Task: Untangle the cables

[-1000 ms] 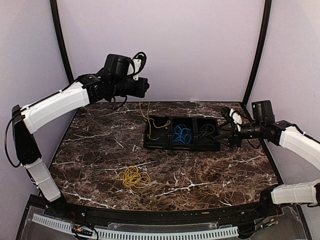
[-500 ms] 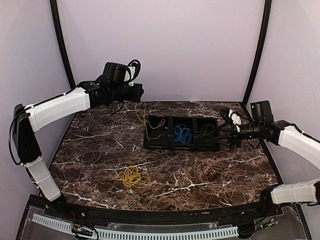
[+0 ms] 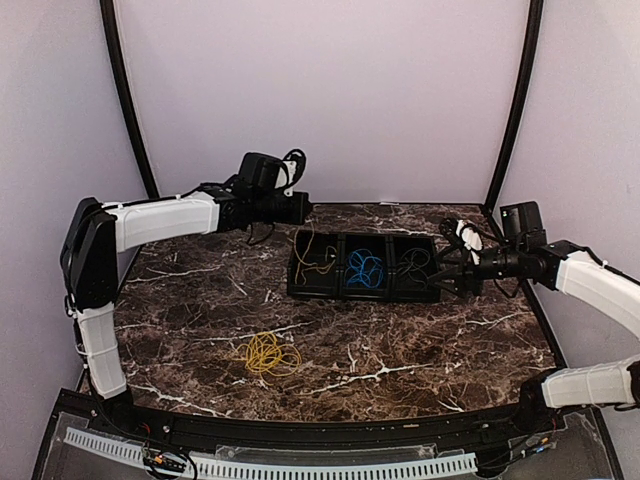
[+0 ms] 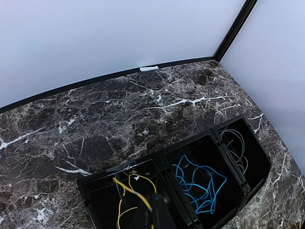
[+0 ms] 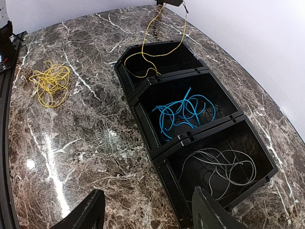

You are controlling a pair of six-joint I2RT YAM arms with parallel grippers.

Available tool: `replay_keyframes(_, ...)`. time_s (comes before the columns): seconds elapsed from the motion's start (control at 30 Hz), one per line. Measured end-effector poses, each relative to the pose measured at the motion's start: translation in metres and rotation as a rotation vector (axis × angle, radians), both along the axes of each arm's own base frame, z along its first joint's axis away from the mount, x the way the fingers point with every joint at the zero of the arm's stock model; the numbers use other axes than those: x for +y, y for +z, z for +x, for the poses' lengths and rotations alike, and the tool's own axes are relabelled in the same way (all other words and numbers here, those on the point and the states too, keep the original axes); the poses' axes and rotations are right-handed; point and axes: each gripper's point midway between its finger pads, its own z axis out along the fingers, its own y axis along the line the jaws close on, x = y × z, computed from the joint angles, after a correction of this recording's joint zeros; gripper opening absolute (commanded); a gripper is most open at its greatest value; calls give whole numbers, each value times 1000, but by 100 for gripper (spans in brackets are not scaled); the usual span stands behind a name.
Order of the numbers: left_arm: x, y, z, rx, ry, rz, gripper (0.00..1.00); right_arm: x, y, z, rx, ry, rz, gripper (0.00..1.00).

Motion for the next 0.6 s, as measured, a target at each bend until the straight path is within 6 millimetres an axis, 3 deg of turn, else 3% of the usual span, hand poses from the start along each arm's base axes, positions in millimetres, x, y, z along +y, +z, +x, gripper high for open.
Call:
replay_keyframes(0.33,-17,-1,0,9,-49,-98,0,0,-11,1,35,3,-14,65)
replay_keyframes(0.6,-22,-50,-11,123,-73,-98,0,0,-12,1,33,8,-18,65)
